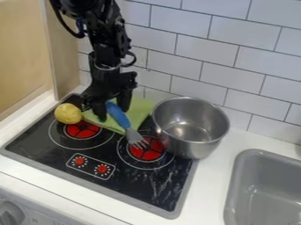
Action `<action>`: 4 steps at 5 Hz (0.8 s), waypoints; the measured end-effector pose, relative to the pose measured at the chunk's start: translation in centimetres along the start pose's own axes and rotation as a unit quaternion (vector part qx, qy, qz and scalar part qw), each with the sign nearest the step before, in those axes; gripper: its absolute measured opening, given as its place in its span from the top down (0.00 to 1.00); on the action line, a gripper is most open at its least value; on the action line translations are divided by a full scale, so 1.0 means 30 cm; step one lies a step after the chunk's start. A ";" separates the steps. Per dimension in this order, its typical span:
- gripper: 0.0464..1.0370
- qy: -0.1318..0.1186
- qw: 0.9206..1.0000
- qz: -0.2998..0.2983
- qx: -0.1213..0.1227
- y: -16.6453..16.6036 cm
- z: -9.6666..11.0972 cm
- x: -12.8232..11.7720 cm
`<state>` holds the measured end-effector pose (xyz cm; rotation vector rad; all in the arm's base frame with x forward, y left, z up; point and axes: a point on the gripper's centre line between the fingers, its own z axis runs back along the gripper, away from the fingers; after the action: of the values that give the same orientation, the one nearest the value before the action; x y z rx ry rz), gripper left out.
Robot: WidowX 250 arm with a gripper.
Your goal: Place the blue fork at the bottom of the burner
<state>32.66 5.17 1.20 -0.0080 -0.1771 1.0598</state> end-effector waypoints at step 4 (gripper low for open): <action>0.71 -0.005 1.000 0.002 0.003 0.004 0.000 0.006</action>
<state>32.65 5.37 1.21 0.0032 -0.1833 1.0650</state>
